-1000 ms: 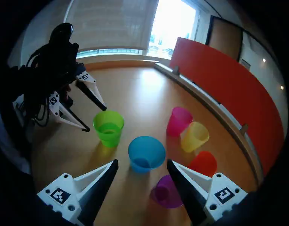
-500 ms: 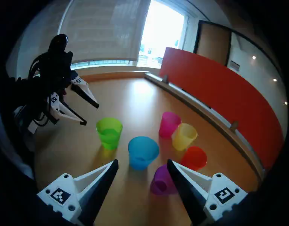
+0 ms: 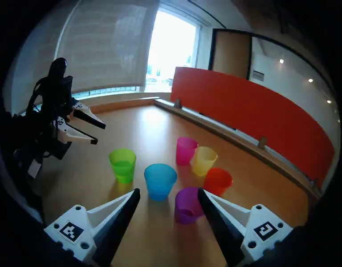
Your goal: Pour water
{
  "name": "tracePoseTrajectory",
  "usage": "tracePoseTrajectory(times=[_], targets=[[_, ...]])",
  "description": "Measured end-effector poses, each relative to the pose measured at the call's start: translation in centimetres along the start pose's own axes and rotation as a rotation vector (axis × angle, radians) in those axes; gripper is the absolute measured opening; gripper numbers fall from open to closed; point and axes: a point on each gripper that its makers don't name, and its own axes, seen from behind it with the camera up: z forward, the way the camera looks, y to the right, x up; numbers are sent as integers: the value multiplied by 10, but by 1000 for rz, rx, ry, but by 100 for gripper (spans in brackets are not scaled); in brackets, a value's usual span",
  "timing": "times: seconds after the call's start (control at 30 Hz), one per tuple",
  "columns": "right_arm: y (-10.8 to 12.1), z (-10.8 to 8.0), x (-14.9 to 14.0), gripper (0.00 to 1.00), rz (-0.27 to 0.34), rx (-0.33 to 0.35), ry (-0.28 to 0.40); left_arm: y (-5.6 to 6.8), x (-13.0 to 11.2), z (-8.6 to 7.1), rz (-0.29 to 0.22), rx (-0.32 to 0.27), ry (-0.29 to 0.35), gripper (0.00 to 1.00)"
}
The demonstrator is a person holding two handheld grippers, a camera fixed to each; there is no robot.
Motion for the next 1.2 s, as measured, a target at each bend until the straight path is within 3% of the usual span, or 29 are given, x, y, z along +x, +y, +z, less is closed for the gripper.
tracePoseTrajectory(times=[0.2, 0.57, 0.77, 1.03, 1.2], targets=[[3, -13, 2, 100, 40, -55, 62, -13, 3, -7, -48, 50, 39, 91], [20, -36, -2, 100, 100, -189, 149, -43, 13, -22, -39, 184, 108, 91], [31, -46, -4, 100, 107, -252, 184, -52, 18, -29, -19, 232, 150, 91], [48, -55, -3, 100, 108, -353, 221, -65, 22, -33, -57, 286, 194, 91], [66, -64, -4, 100, 151, -419, 246, -73, 27, -39, -78, 320, 230, 91]])
